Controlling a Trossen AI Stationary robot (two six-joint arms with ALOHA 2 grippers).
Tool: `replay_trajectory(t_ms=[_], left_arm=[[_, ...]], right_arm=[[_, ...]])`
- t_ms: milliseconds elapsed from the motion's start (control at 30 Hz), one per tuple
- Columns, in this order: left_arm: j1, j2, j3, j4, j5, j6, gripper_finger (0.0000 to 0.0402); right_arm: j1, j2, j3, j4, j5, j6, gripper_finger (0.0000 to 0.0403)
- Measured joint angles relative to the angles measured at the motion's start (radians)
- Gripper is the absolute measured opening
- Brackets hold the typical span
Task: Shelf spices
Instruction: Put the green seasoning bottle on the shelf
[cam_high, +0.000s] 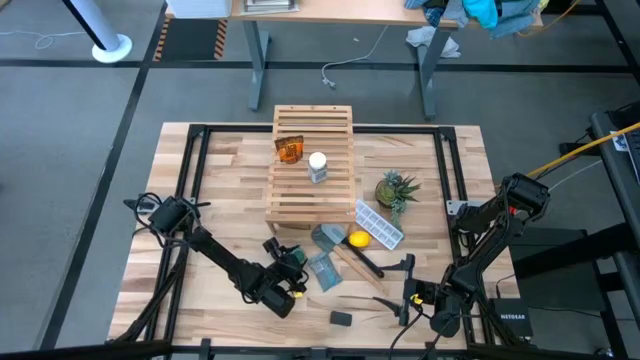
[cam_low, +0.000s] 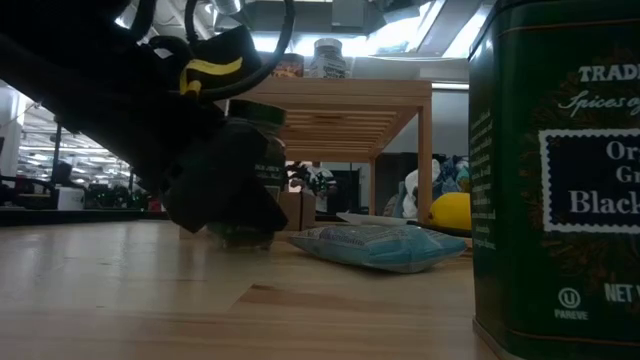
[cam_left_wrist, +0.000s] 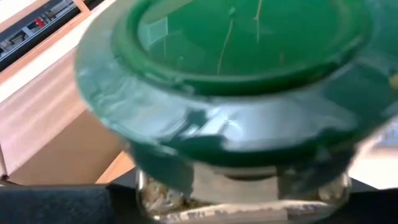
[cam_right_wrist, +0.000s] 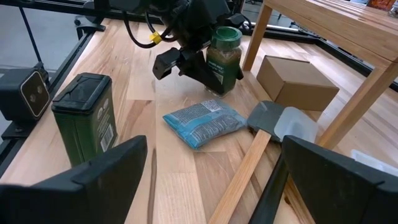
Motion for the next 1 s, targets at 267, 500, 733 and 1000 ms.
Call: replay_trajectory(t_ms=[267,500,733,1000], left_arm=[[-0.010,-0.005,0.042,-0.004,0.015,0.062,0.0188],[-0.007,-0.128,0.088,-0.003,0.011,0.234,0.0188],[0.022,-0.314,0.095,-0.001,-0.003,0.443,0.0188],[0.193,-0.449,0.095,-0.004,0.119,0.626,0.0188]], right_arm=[[0.000,0.000,0.000,0.000,0.000,0.000,0.0379],[0.000,0.000,-0.001,0.005,0.000,0.000,0.0379],[0.000,0.000,-0.001,0.004,0.000,0.000,0.0379],[0.000,0.000,-0.001,0.003,0.006,-0.004,0.0379]])
